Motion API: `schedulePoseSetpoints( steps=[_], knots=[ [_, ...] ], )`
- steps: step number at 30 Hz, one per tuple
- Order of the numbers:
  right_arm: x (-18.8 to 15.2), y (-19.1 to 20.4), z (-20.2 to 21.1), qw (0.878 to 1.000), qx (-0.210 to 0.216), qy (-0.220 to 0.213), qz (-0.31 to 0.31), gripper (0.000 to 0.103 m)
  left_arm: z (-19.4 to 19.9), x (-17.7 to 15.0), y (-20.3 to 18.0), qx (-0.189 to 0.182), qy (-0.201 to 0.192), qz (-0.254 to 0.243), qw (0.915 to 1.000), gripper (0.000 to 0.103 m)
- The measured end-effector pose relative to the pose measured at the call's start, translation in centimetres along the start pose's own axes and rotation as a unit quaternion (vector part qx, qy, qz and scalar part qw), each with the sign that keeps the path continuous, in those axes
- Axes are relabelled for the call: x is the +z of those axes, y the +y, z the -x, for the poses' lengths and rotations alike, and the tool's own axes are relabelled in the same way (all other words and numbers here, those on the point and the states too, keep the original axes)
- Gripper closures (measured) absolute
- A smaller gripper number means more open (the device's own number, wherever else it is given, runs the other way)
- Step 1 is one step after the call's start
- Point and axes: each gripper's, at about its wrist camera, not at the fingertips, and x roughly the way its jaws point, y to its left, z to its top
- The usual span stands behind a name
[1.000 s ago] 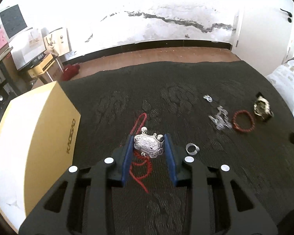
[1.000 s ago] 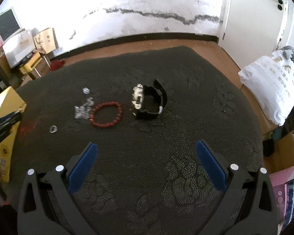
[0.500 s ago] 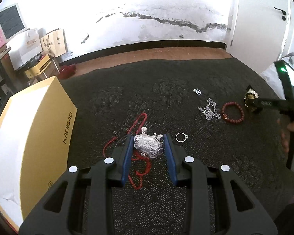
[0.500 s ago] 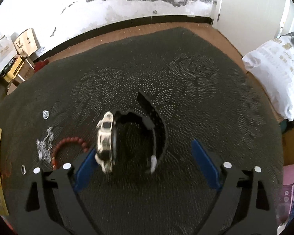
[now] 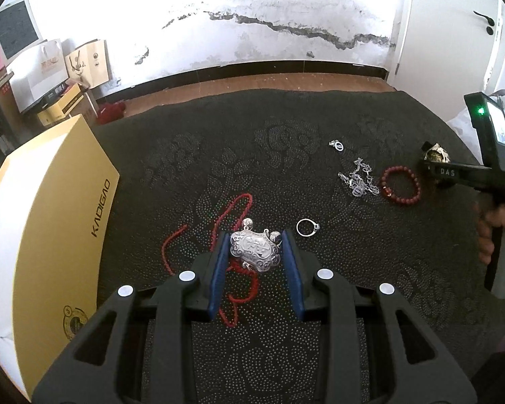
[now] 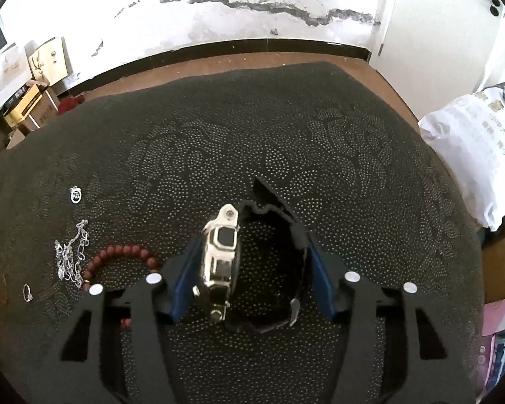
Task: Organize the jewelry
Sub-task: 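Hold the pendant in the left gripper while the right gripper grasps the black watch, then carry the pendant into the white box and open the left gripper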
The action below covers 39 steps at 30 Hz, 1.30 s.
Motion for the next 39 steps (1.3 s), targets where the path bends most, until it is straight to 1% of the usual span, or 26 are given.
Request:
schedulePoseSetpoints(
  steps=[5, 9, 12, 15, 18, 22, 25, 27, 30, 31, 33, 34, 36, 39],
  knots=[
    [-0.7, 0.5, 1.2, 0.999, -0.029, -0.017, 0.012, 0.049, -0.3, 0.2, 0.4, 0.001, 0.002, 0.006, 1.0000, 0.071],
    [-1.2, 1.1, 3.6, 0.999, -0.027, -0.030, 0.015, 0.049, -0.2, 0.6, 0.7, 0.005, 0.003, 0.009, 0.9999, 0.071],
    [-1.6, 2.1, 5.9, 0.999, -0.011, -0.036, 0.019, 0.049, 0.8, 1.0, 1.1, 0.012, -0.003, 0.010, 0.9999, 0.071],
    [-2.4, 4.7, 9.0, 0.998, 0.010, -0.049, 0.037, 0.049, 2.4, 1.5, 2.1, 0.016, -0.010, 0.020, 0.9996, 0.071],
    [-3.4, 8.6, 12.1, 0.996, 0.050, -0.047, 0.058, 0.049, 4.7, 2.0, 3.4, 0.024, -0.020, 0.027, 0.9991, 0.071],
    [-4.0, 14.4, 16.0, 0.991, 0.090, -0.049, 0.090, 0.049, 8.0, 2.4, 5.8, 0.036, -0.031, 0.035, 0.9982, 0.071],
    [-4.2, 18.6, 19.0, 0.985, 0.116, -0.057, 0.114, 0.049, 11.0, 2.3, 8.8, 0.055, -0.044, 0.045, 0.9965, 0.071],
    [-4.3, 21.2, 20.7, 0.981, 0.131, -0.062, 0.126, 0.049, 13.0, 2.0, 11.3, 0.068, -0.049, 0.059, 0.9947, 0.071],
    [-4.8, 26.2, 23.7, 0.974, 0.153, -0.071, 0.152, 0.049, 15.4, 1.2, 15.2, 0.092, -0.055, 0.076, 0.9913, 0.071],
    [-5.0, 28.4, 24.7, 0.971, 0.162, -0.074, 0.163, 0.049, 16.0, 0.9, 16.4, 0.099, -0.055, 0.082, 0.9902, 0.071],
    [-5.3, 31.3, 26.1, 0.965, 0.175, -0.077, 0.179, 0.049, 17.2, 0.1, 19.3, 0.114, -0.054, 0.095, 0.9874, 0.071],
    [-5.5, 33.4, 26.8, 0.961, 0.182, -0.079, 0.191, 0.049, 17.5, -0.2, 20.2, 0.121, -0.054, 0.099, 0.9863, 0.071],
    [-5.9, 36.7, 27.8, 0.955, 0.191, -0.082, 0.211, 0.049, 18.0, -1.1, 22.8, 0.134, -0.050, 0.112, 0.9834, 0.071],
    [-6.4, 40.3, 28.2, 0.949, 0.201, -0.081, 0.230, 0.049, 18.0, -2.1, 25.5, 0.146, -0.045, 0.125, 0.9803, 0.071]
  ],
)
